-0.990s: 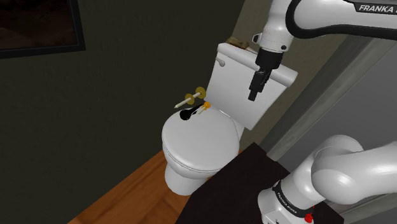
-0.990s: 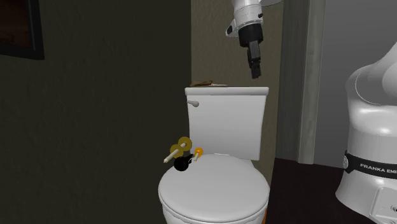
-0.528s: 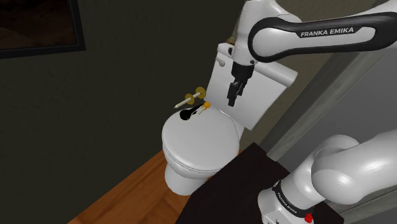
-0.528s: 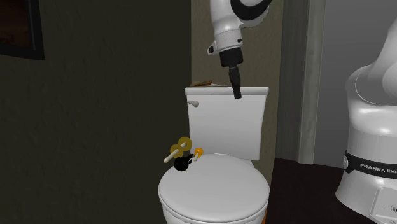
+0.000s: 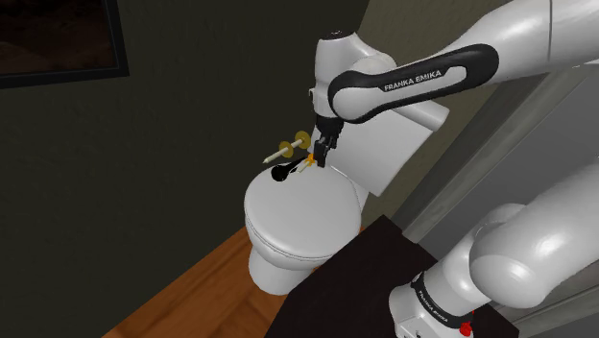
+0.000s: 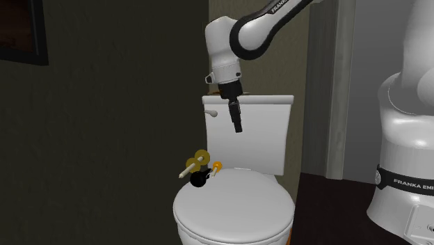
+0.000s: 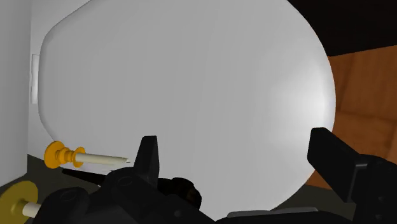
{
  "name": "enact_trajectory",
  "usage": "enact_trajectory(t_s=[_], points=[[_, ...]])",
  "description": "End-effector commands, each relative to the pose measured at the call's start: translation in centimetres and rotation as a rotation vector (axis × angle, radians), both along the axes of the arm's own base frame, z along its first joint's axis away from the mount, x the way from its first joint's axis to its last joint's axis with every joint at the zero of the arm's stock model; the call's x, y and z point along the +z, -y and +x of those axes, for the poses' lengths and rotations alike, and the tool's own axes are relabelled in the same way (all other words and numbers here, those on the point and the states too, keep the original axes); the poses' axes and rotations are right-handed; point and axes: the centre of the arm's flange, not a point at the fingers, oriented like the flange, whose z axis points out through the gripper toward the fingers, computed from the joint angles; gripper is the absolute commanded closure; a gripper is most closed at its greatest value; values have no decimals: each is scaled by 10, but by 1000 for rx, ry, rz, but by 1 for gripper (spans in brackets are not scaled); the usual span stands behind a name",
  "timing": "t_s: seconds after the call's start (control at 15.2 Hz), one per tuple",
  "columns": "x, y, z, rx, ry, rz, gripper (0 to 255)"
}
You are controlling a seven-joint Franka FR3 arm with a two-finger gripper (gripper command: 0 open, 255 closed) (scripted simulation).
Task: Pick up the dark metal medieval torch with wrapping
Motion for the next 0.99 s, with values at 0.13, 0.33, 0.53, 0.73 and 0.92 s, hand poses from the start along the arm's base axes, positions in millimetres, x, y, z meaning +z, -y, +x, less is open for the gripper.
enact_trajectory(t_s=[0.13,0.33,0.53,0.73,0.92], points=[[-43,-5,35,49,5,-58,0],[-73,-10,61,85,9,-101,0],[-104,-15,86,120,12,-145,0],[-134,-19,112,155,16,-188,0],[-165,-22,137,191,19,-232,0]])
